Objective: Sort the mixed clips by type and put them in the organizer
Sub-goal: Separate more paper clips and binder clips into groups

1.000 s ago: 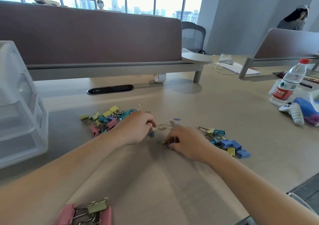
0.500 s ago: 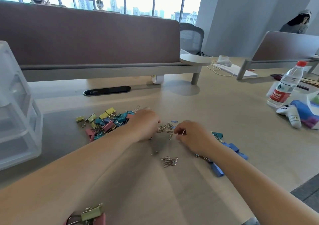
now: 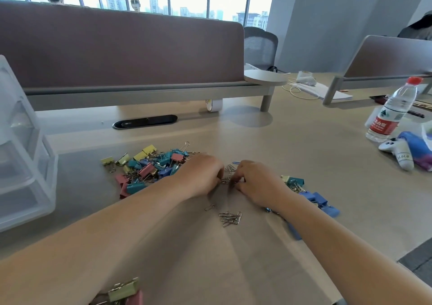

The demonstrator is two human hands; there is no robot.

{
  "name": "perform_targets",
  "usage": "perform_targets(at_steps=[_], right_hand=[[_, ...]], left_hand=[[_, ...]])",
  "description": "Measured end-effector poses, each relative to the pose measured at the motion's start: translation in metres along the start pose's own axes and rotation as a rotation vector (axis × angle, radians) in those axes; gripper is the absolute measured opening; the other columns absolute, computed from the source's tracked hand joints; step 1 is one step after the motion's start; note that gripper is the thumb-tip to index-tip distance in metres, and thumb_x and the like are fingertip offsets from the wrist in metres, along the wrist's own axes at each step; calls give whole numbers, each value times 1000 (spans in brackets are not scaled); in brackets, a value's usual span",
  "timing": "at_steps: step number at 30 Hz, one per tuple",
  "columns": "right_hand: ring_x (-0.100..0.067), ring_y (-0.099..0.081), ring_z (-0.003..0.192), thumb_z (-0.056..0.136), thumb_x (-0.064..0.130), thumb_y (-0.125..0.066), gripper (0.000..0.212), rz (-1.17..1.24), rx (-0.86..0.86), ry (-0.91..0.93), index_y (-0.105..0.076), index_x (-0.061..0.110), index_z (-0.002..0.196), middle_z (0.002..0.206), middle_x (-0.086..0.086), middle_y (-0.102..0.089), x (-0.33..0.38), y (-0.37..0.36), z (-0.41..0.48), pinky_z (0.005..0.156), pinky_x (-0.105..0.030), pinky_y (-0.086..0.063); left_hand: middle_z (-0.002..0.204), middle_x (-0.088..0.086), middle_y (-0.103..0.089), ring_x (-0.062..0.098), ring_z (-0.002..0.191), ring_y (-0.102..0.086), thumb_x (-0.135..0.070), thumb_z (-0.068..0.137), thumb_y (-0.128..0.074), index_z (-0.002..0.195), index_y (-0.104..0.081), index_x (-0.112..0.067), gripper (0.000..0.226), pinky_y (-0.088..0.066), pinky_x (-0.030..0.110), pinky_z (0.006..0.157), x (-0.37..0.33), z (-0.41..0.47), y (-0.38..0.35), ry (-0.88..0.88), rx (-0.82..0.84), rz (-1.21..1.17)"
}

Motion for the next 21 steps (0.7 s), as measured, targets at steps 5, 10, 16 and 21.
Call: perform_targets(at_steps=[5, 10, 16, 21], right_hand=[[-24, -60, 107, 90, 12, -52, 35, -30, 70, 14, -74, 29, 111, 119, 1, -63, 5, 3, -23, 89, -34, -50], [-21, -61, 105, 86, 10, -51, 39, -34, 114, 49, -75, 31, 108, 117, 8, -66, 11, 4, -43, 93, -36, -50], [-19, -62, 103, 89, 15, -51, 32, 55, 71, -11, -74, 28, 107, 113, 6, -68, 8, 9, -49, 92, -35, -50], [-21, -61, 104, 88, 12, -52, 30, 129, -71, -116, -72, 19, 109, 116, 0, -65, -9, 7, -17, 91, -32, -49]], left_hand=[[94, 4, -69, 22, 90, -61, -12, 83, -59, 90, -70, -20, 16, -40, 27, 68, -13, -14, -3, -32, 33, -21], [94, 1, -71, 18, 84, -62, -14, 85, -62, 94, -73, -21, 15, -52, 31, 74, -23, -35, -6, -28, 116, -100], [105, 0, -71, 16, 95, -64, -13, 91, -56, 106, -73, -21, 25, -52, 31, 84, -25, -51, 2, -11, 113, -142], [108, 0, -70, 18, 100, -63, -17, 94, -54, 106, -72, -21, 22, -51, 32, 86, -10, -38, 18, 52, 45, -156]])
Point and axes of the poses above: each hand's wrist, its own z-axis towards the middle knuckle, its own y-axis out of the back of the hand, x = y × z, the point moved 4 cm from there along z, towards the middle knuckle
